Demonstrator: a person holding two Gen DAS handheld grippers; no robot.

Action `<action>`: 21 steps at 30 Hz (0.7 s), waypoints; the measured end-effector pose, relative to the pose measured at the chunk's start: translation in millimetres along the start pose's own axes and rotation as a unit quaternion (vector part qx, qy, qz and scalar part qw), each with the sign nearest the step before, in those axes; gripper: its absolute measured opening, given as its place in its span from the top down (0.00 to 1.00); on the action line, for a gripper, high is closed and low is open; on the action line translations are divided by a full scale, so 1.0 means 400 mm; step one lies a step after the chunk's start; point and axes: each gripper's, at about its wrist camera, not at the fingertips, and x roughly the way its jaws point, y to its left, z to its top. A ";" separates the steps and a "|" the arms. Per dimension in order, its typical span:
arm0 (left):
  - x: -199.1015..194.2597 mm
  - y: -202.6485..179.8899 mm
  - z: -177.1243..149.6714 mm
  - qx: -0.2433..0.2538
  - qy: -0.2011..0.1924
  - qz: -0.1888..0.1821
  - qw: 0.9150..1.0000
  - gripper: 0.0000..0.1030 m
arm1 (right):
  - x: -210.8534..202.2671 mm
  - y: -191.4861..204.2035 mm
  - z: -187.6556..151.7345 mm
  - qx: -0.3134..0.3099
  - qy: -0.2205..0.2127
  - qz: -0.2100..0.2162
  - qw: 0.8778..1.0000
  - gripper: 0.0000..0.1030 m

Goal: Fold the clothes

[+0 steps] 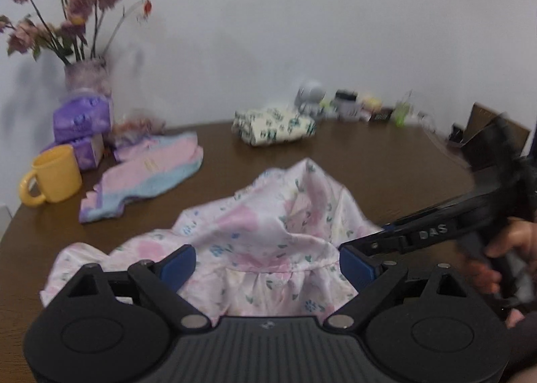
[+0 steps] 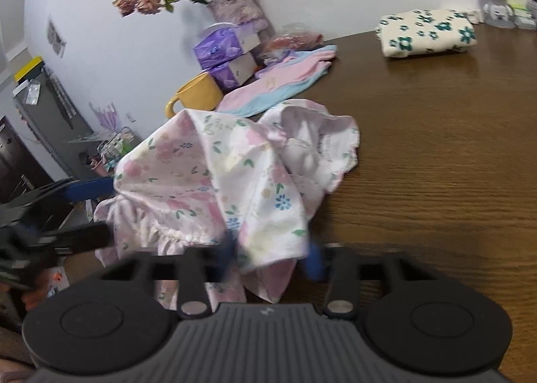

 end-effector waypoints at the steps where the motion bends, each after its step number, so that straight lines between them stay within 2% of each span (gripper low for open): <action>1: 0.026 -0.006 0.003 0.002 0.010 0.004 1.000 0.11 | -0.002 0.005 0.001 -0.005 -0.001 0.001 1.000 0.86; 4: 0.090 -0.020 0.004 0.004 0.035 0.018 0.999 0.17 | -0.017 0.026 0.005 -0.031 -0.014 -0.001 0.999 0.93; 6: 0.118 -0.022 0.001 0.000 0.047 0.017 0.999 0.42 | -0.031 0.035 0.004 -0.041 -0.023 0.000 0.999 0.93; 7: 0.131 -0.019 -0.001 -0.004 0.052 0.013 0.999 0.50 | -0.039 0.039 0.005 -0.045 -0.027 0.001 0.999 0.94; 9: 0.142 -0.006 -0.008 -0.014 0.058 0.002 0.998 0.77 | -0.050 0.046 0.006 -0.053 -0.033 0.002 0.998 0.94; 11: 0.146 0.005 -0.009 -0.016 0.055 -0.006 0.998 0.92 | -0.056 0.051 0.008 -0.056 -0.038 0.003 0.998 0.94; 16: 0.066 0.025 -0.016 -0.006 0.010 0.002 1.000 0.97 | -0.073 0.073 0.027 -0.072 -0.054 0.005 0.996 0.95; 21: -0.074 0.056 0.002 0.030 -0.031 0.000 0.999 0.97 | -0.149 0.120 0.071 -0.109 -0.108 -0.013 0.988 0.97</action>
